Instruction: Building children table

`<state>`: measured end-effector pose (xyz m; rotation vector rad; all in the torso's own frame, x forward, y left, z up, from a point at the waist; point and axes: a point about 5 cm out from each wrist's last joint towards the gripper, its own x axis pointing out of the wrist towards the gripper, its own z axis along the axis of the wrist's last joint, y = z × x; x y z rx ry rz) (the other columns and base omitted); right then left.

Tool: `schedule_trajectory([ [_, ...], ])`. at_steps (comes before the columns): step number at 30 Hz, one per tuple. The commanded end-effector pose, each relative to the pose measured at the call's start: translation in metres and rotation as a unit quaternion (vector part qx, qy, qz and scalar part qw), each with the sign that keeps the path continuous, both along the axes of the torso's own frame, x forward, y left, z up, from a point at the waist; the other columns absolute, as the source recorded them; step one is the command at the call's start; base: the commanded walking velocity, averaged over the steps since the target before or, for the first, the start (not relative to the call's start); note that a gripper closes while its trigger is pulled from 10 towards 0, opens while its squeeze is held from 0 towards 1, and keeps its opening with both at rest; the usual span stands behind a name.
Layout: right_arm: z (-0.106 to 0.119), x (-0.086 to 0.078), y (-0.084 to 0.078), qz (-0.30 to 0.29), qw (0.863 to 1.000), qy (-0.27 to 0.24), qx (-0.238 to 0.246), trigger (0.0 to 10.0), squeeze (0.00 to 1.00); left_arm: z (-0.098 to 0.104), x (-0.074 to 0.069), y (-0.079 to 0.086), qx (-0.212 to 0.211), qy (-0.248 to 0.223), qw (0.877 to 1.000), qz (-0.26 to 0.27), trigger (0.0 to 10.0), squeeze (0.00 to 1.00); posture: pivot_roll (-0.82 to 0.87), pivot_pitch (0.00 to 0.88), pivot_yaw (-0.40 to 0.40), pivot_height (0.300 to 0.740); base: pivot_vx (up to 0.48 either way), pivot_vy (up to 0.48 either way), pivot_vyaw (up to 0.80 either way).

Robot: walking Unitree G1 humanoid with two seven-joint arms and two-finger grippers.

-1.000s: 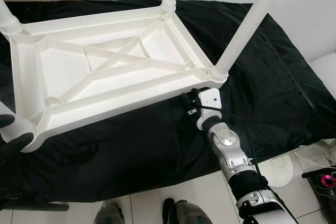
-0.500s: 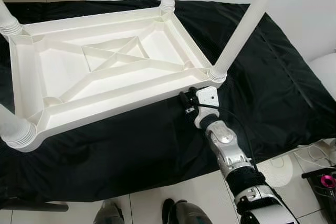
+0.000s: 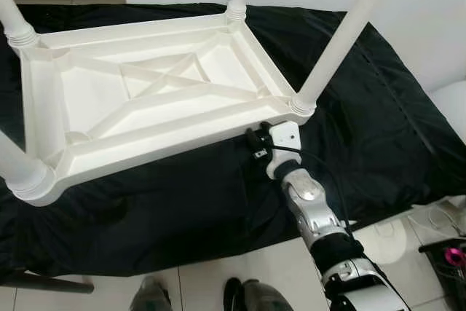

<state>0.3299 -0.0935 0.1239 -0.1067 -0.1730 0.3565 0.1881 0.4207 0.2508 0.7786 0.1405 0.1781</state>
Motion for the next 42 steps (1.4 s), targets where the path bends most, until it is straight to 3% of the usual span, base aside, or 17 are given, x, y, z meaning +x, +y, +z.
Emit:
schedule_trajectory([
  [1,-0.003,-0.003,-0.004,-0.008,1.000,0.000,-0.001,10.0,0.00,-0.012,0.000,0.005,-0.010,0.000,0.999,0.037,10.0,0.00,0.15,0.158,-0.059,0.740,0.000,0.000,0.00],
  [6,-0.004,-0.004,-0.007,-0.017,1.000,0.001,0.001,10.0,0.00,-0.014,0.013,0.003,-0.033,-0.024,0.999,0.029,10.0,0.00,0.14,0.158,-0.054,0.740,0.000,0.000,0.00],
  [8,-0.004,-0.004,-0.010,-0.026,1.000,0.000,0.003,10.0,0.00,-0.018,0.027,-0.006,-0.048,-0.046,0.998,0.009,10.0,0.00,0.14,0.159,-0.052,0.740,0.000,0.000,0.00],
  [11,-0.003,-0.003,-0.011,-0.032,0.999,-0.001,0.004,10.0,0.00,-0.022,0.035,-0.013,-0.061,-0.061,0.996,0.004,10.0,0.00,0.14,0.159,-0.053,0.740,0.000,0.000,0.00],
  [15,-0.002,-0.001,-0.014,-0.040,0.999,-0.004,0.004,10.0,0.00,-0.024,0.045,-0.034,-0.086,-0.073,0.992,-0.056,10.0,0.00,0.14,0.161,-0.063,0.740,0.000,0.000,0.00],
  [18,-0.002,-0.001,-0.014,-0.040,0.999,-0.003,0.004,10.0,0.00,-0.028,0.046,-0.042,-0.094,-0.064,0.990,-0.085,10.0,0.00,0.14,0.161,-0.064,0.740,0.000,0.000,0.00],
  [20,-0.002,-0.001,-0.014,-0.041,0.999,-0.003,0.002,10.0,0.00,-0.033,0.048,-0.059,-0.099,-0.044,0.983,-0.150,10.0,0.00,0.14,0.161,-0.067,0.740,0.000,0.000,0.00],
  [24,-0.002,0.000,-0.016,-0.049,0.999,-0.003,-0.001,10.0,0.00,-0.037,0.050,-0.072,-0.107,-0.031,0.976,-0.187,10.0,0.00,0.14,0.161,-0.069,0.740,0.000,0.000,0.00],
  [25,-0.002,0.002,-0.023,-0.077,0.997,-0.001,-0.002,10.0,0.00,-0.040,0.051,-0.089,-0.125,-0.029,0.966,-0.226,10.0,0.00,0.14,0.160,-0.072,0.740,0.000,0.000,0.00],
  [33,-0.002,0.003,-0.027,-0.108,0.994,-0.008,-0.020,10.0,0.00,-0.059,0.054,-0.114,-0.125,0.003,0.958,-0.259,10.0,0.00,0.13,0.151,-0.079,0.740,0.000,0.000,0.00],
  [42,-0.003,0.005,-0.041,-0.193,0.981,-0.003,-0.009,10.0,0.00,-0.064,0.050,-0.150,-0.158,0.002,0.931,-0.328,10.0,0.00,0.12,0.144,-0.086,0.740,0.000,0.000,0.00],
])
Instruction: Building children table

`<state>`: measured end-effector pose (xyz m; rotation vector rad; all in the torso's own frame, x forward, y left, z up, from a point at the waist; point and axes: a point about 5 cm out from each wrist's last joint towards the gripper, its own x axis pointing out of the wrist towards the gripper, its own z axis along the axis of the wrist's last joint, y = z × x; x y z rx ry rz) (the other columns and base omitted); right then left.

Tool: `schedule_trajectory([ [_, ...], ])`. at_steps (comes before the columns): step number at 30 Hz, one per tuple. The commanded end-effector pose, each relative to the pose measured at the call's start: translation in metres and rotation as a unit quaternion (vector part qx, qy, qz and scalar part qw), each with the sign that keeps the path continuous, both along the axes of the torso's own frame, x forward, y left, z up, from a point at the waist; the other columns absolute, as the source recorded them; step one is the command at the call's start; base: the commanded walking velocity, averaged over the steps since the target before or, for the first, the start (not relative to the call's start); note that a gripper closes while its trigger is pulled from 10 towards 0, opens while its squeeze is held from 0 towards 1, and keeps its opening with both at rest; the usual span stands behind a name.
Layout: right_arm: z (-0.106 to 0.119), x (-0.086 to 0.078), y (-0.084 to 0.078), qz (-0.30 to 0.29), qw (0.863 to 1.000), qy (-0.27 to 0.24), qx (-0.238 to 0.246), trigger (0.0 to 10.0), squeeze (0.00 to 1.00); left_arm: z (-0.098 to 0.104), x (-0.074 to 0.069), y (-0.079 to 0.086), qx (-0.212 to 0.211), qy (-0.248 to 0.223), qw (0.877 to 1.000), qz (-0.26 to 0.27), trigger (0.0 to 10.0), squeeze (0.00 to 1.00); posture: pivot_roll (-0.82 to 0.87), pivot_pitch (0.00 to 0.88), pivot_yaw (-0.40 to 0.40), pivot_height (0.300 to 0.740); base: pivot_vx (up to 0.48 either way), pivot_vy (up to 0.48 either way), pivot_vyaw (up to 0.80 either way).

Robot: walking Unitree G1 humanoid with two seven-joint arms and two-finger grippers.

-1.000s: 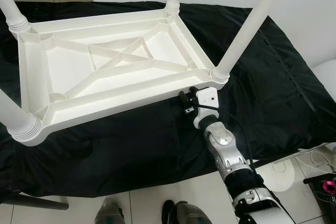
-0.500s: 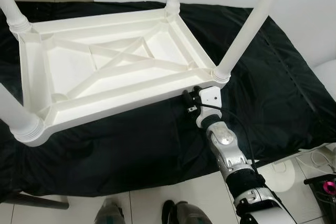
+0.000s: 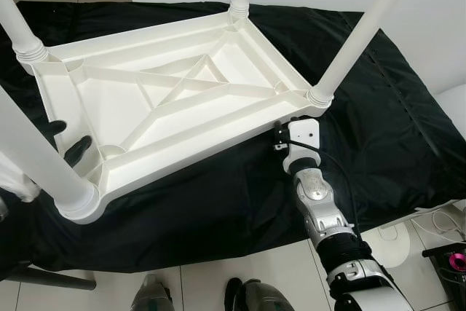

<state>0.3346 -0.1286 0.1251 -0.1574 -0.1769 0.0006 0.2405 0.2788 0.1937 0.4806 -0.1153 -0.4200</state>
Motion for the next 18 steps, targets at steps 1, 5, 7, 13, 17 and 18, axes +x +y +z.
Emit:
schedule_trajectory([
  [1,-0.005,0.001,-0.008,-0.026,1.000,0.017,0.001,10.0,0.00,-0.008,-0.004,-0.015,-0.006,0.022,0.999,-0.038,10.0,0.00,0.11,0.144,-0.090,0.740,0.000,0.000,0.00],
  [5,-0.008,0.003,-0.012,-0.037,0.999,0.030,0.013,10.0,0.00,-0.010,-0.009,-0.030,-0.017,0.027,0.997,-0.072,10.0,0.00,0.11,0.143,-0.093,0.740,0.000,0.000,0.00],
  [7,-0.008,0.003,-0.013,-0.042,0.999,0.033,0.012,10.0,0.00,-0.011,-0.011,-0.035,-0.024,0.029,0.996,-0.082,10.0,0.00,0.11,0.142,-0.096,0.740,0.000,0.000,0.00],
  [13,-0.006,0.012,-0.018,-0.057,0.997,0.045,0.022,10.0,0.00,-0.013,-0.020,-0.061,-0.045,0.043,0.989,-0.135,10.0,0.00,0.11,0.141,-0.105,0.740,0.000,0.000,0.00],
  [17,-0.004,0.017,-0.020,-0.056,0.997,0.048,0.031,10.0,0.00,-0.013,-0.025,-0.075,-0.051,0.052,0.984,-0.165,10.0,0.00,0.12,0.143,-0.102,0.740,0.000,0.000,0.00],
  [18,-0.004,0.018,-0.020,-0.056,0.997,0.048,0.034,10.0,0.00,-0.012,-0.026,-0.079,-0.053,0.052,0.983,-0.170,10.0,0.00,0.12,0.144,-0.101,0.740,0.000,0.000,0.00],
])
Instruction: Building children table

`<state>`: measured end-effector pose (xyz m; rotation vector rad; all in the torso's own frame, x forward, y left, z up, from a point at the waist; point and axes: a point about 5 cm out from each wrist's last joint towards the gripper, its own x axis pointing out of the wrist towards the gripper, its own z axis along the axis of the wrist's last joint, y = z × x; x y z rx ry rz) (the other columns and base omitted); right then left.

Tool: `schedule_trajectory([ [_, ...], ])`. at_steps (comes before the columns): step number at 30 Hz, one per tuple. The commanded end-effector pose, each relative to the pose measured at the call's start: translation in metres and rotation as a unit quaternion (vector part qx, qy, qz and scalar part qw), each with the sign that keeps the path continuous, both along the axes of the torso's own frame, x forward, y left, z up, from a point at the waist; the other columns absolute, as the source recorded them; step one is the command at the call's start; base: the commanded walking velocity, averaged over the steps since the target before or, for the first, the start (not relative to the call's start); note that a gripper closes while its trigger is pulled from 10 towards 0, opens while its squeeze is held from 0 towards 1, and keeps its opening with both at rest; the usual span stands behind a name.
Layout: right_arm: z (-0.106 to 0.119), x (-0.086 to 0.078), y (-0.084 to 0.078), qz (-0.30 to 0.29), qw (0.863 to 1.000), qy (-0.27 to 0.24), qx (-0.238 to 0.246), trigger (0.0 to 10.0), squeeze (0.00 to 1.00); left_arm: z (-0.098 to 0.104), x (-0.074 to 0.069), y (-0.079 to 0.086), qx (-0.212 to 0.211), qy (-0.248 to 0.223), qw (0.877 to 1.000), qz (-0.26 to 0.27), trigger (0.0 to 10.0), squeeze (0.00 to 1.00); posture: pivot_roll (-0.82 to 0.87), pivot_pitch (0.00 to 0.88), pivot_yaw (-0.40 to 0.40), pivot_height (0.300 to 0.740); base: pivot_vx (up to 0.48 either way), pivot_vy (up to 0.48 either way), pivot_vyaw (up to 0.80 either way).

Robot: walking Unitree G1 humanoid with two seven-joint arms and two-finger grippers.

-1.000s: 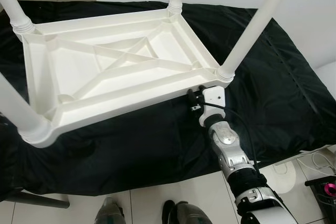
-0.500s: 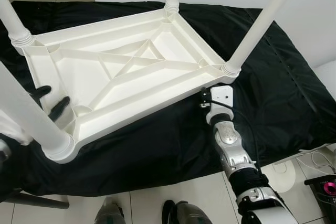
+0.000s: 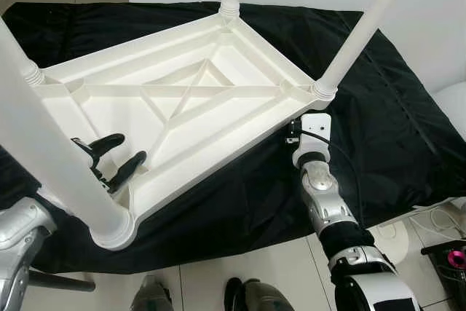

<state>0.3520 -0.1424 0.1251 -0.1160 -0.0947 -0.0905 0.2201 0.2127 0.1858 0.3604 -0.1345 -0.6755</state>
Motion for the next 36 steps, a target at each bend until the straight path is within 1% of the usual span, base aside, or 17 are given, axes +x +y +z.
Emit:
schedule_trajectory([
  [1,-0.003,0.001,-0.007,-0.009,1.000,0.010,0.012,10.0,0.00,-0.004,-0.006,-0.015,-0.006,0.018,0.999,-0.048,10.0,0.00,0.12,0.144,-0.101,0.740,0.000,0.000,0.00],
  [4,0.000,0.007,-0.008,0.001,1.000,0.011,0.018,10.0,0.00,-0.006,-0.009,-0.032,-0.015,0.023,0.998,-0.063,10.0,0.00,0.12,0.148,-0.095,0.740,0.000,0.000,0.00],
  [5,0.000,0.007,-0.008,0.001,1.000,0.011,0.018,10.0,0.00,-0.006,-0.009,-0.032,-0.015,0.023,0.998,-0.063,10.0,0.00,0.12,0.148,-0.095,0.740,0.000,0.000,0.00],
  [7,0.003,0.011,-0.009,0.012,1.000,0.011,0.023,10.0,0.00,-0.008,-0.011,-0.042,-0.019,0.028,0.997,-0.076,10.0,0.00,0.12,0.148,-0.095,0.740,0.000,0.000,0.00],
  [10,0.005,0.014,-0.009,0.019,0.999,0.011,0.029,10.0,0.00,-0.008,-0.012,-0.047,-0.022,0.031,0.996,-0.082,10.0,0.00,0.12,0.148,-0.095,0.740,0.000,0.000,0.00],
  [11,0.008,0.018,-0.008,0.038,0.998,0.013,0.043,10.0,0.00,-0.009,-0.011,-0.052,-0.019,0.031,0.996,-0.079,10.0,0.00,0.11,0.156,-0.087,0.740,0.000,0.000,0.00],
  [12,0.008,0.018,-0.008,0.038,0.998,0.013,0.043,10.0,0.00,-0.009,-0.011,-0.052,-0.019,0.031,0.996,-0.079,10.0,0.00,0.11,0.156,-0.087,0.740,0.000,0.000,0.00],
  [13,0.012,0.022,-0.007,0.054,0.997,0.013,0.051,10.0,0.00,-0.008,-0.009,-0.057,-0.017,0.029,0.996,-0.080,10.0,0.00,0.11,0.155,-0.085,0.740,0.000,0.000,0.00],
  [15,0.015,0.026,-0.006,0.071,0.996,0.018,0.052,10.0,0.00,-0.006,-0.008,-0.061,-0.017,0.025,0.996,-0.082,10.0,0.00,0.11,0.156,-0.084,0.740,0.000,0.000,0.00],
  [17,0.019,0.031,-0.003,0.098,0.993,0.029,0.053,10.0,0.00,0.000,-0.007,-0.070,-0.020,0.015,0.996,-0.088,10.0,0.00,0.12,0.157,-0.081,0.740,0.000,0.000,0.00],
  [18,0.019,0.033,-0.001,0.111,0.991,0.036,0.061,10.0,0.00,0.002,-0.008,-0.073,-0.022,0.014,0.995,-0.093,10.0,0.00,0.12,0.157,-0.081,0.740,0.000,0.000,0.00],
  [22,0.019,0.034,0.002,0.125,0.989,0.042,0.064,10.0,0.00,0.004,-0.010,-0.078,-0.028,0.015,0.994,-0.102,10.0,0.00,0.12,0.157,-0.081,0.740,0.000,0.000,0.00],
  [25,0.016,0.034,0.008,0.154,0.984,0.056,0.071,10.0,0.00,0.006,-0.012,-0.085,-0.033,0.014,0.994,-0.106,10.0,0.00,0.13,0.162,-0.078,0.740,0.000,0.000,0.00],
  [26,0.016,0.034,0.012,0.176,0.981,0.060,0.058,10.0,0.00,0.008,-0.011,-0.087,-0.034,0.013,0.994,-0.101,10.0,0.00,0.13,0.163,-0.076,0.740,0.000,0.000,0.00],
  [29,0.016,0.034,0.014,0.190,0.979,0.061,0.052,10.0,0.00,0.009,-0.010,-0.088,-0.033,0.013,0.994,-0.101,10.0,0.00,0.13,0.163,-0.076,0.740,0.000,0.000,0.00],
  [33,0.017,0.036,0.014,0.210,0.974,0.072,0.054,10.0,0.00,0.012,-0.009,-0.091,-0.030,0.013,0.994,-0.101,10.0,0.00,0.13,0.165,-0.062,0.740,0.000,0.000,0.00],
  [36,0.021,0.039,0.012,0.208,0.975,0.067,0.046,10.0,0.00,0.015,-0.008,-0.093,-0.028,0.013,0.994,-0.101,10.0,0.00,0.13,0.164,-0.048,0.740,0.000,0.000,0.00],
])
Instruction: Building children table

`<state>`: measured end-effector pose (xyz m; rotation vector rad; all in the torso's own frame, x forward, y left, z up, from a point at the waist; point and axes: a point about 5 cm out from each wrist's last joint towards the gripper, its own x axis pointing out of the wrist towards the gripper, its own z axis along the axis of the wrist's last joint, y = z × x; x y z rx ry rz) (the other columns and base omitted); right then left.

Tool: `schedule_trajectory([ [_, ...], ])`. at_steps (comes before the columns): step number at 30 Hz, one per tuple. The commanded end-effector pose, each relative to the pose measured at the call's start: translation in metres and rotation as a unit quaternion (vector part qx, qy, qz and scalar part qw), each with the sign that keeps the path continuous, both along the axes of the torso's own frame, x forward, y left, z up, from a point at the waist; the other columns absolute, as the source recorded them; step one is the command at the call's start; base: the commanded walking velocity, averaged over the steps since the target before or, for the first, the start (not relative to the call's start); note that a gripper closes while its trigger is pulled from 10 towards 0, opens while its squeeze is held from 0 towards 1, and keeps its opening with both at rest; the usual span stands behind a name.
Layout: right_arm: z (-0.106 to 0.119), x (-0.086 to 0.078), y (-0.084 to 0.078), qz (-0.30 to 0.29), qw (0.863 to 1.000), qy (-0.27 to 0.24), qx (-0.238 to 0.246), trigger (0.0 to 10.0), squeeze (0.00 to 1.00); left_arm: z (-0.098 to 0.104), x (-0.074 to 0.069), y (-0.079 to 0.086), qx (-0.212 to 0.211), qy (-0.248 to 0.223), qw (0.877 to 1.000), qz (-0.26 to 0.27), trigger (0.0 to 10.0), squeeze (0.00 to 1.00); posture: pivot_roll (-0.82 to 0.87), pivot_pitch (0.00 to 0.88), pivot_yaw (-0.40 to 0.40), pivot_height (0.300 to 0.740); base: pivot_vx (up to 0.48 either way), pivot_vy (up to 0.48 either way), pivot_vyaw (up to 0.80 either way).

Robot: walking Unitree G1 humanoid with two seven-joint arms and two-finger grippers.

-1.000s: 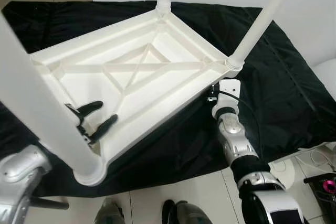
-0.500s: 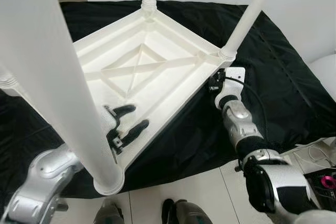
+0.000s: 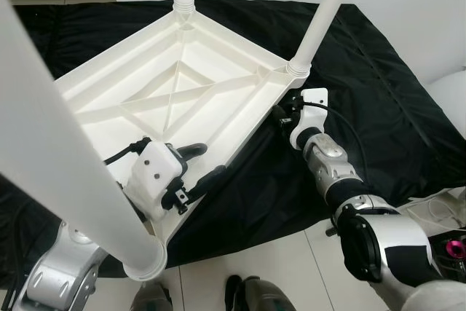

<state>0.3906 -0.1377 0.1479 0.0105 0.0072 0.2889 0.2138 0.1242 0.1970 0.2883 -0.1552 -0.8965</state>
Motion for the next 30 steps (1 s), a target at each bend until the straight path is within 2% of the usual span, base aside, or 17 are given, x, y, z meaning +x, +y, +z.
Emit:
schedule_trajectory([
  [1,-0.002,0.000,0.007,0.021,1.000,0.006,-0.010,10.0,0.00,0.004,-0.002,-0.005,-0.004,-0.005,1.000,0.010,10.0,0.00,0.13,0.164,-0.048,0.740,0.000,0.000,0.00],
  [10,0.008,0.002,-0.005,-0.026,0.999,-0.034,0.005,10.0,0.00,0.009,0.007,-0.002,-0.005,-0.011,0.999,0.049,10.0,0.00,0.12,0.163,-0.036,0.740,0.000,0.000,0.00],
  [12,0.008,-0.001,-0.013,-0.054,0.997,-0.053,0.011,10.0,0.00,0.008,0.020,0.007,0.006,-0.018,0.995,0.098,10.0,0.00,0.12,0.162,-0.036,0.740,0.000,0.000,0.00],
  [13,0.008,-0.001,-0.013,-0.054,0.997,-0.053,0.011,10.0,0.00,0.008,0.020,0.007,0.006,-0.018,0.995,0.098,10.0,0.00,0.12,0.162,-0.036,0.740,0.000,0.000,0.00],
  [16,0.003,-0.012,-0.022,-0.087,0.991,-0.093,0.028,10.0,0.00,0.004,0.048,0.040,0.028,-0.001,0.976,0.218,10.0,0.00,0.12,0.159,-0.037,0.740,0.000,0.000,0.00],
  [19,0.002,-0.017,-0.024,-0.094,0.989,-0.107,0.028,10.0,0.00,0.007,0.055,0.050,0.012,0.010,0.971,0.238,10.0,0.00,0.11,0.157,-0.035,0.740,0.000,0.000,0.00],
  [20,-0.001,-0.023,-0.025,-0.099,0.988,-0.117,0.033,10.0,0.00,0.012,0.062,0.061,-0.004,0.014,0.965,0.263,10.0,0.00,0.11,0.154,-0.035,0.740,0.000,0.000,0.00],
  [21,-0.001,-0.023,-0.025,-0.099,0.988,-0.117,0.033,10.0,0.00,0.012,0.062,0.061,-0.004,0.014,0.965,0.263,10.0,0.00,0.11,0.154,-0.035,0.740,0.000,0.000,0.00],
  [22,-0.003,-0.030,-0.025,-0.102,0.986,-0.126,0.038,10.0,0.00,0.016,0.066,0.071,-0.009,0.012,0.962,0.272,10.0,0.00,0.10,0.154,-0.033,0.740,0.000,0.000,0.00],
  [24,-0.006,-0.041,-0.025,-0.107,0.983,-0.137,0.052,10.0,0.00,0.019,0.068,0.087,0.018,-0.010,0.961,0.277,10.0,0.00,0.09,0.150,-0.028,0.740,0.000,0.000,0.00],
  [27,-0.007,-0.047,-0.023,-0.103,0.983,-0.141,0.054,10.0,0.00,0.021,0.067,0.096,0.023,-0.012,0.963,0.270,10.0,0.00,0.09,0.149,-0.028,0.740,0.000,0.000,0.00],
  [29,-0.011,-0.057,-0.020,-0.092,0.984,-0.144,0.051,10.0,0.00,0.024,0.063,0.108,0.029,-0.013,0.969,0.246,10.0,0.00,0.08,0.145,-0.029,0.740,0.000,0.000,0.00],
  [30,-0.012,-0.060,-0.021,-0.086,0.985,-0.144,0.047,10.0,0.00,0.024,0.058,0.110,0.029,-0.011,0.977,0.209,10.0,0.00,0.09,0.143,-0.030,0.740,0.000,0.000,0.00],
])
